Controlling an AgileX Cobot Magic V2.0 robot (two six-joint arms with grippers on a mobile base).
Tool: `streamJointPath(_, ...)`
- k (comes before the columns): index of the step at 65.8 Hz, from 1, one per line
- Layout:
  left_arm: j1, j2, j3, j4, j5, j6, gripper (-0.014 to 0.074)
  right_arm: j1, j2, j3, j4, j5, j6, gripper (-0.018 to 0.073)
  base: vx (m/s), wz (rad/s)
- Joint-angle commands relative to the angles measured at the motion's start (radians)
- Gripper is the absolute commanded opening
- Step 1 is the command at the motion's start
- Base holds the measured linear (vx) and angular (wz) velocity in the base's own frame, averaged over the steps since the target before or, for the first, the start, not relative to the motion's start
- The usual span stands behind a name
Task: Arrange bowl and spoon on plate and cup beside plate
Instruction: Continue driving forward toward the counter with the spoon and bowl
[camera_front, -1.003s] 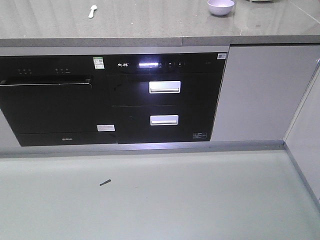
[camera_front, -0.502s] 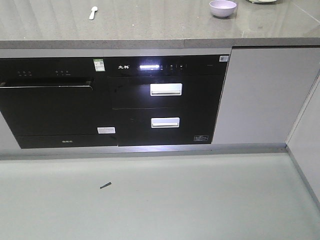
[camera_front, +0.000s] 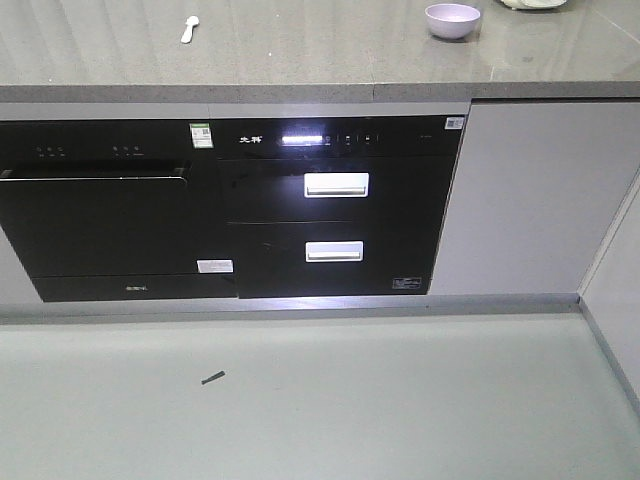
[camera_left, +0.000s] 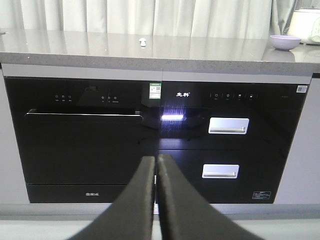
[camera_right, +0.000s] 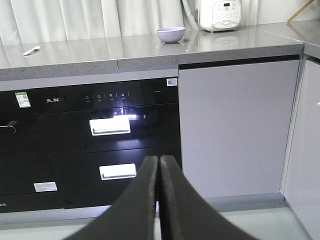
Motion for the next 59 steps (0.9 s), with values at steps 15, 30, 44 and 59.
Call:
streamJointPath(15,0.0,-0.017,0.03,0.0,-0.07,-0.01,-0.0006,0.001,-0.014,0.016,-0.011,-0.071,-0.001,-0.0005,0.05,0.01)
streamJointPath(30,0.0,-0.017,0.03,0.0,-0.07,-0.01,-0.0006,0.001,-0.014,0.016,-0.011,-0.071,-0.001,-0.0005,0.06,0.02)
streamJointPath(44,0.0,-0.017,0.03,0.0,-0.07,-0.01,-0.0006,0.001,-0.014,0.016,-0.011,-0.071,-0.001,-0.0005,0.07,0.02)
streamJointPath(59,0.0,-0.017,0.03,0.0,-0.07,-0.01,-0.0006,0.001,-0.014,0.016,-0.011,-0.071,-0.001,-0.0005,0.07,0.01)
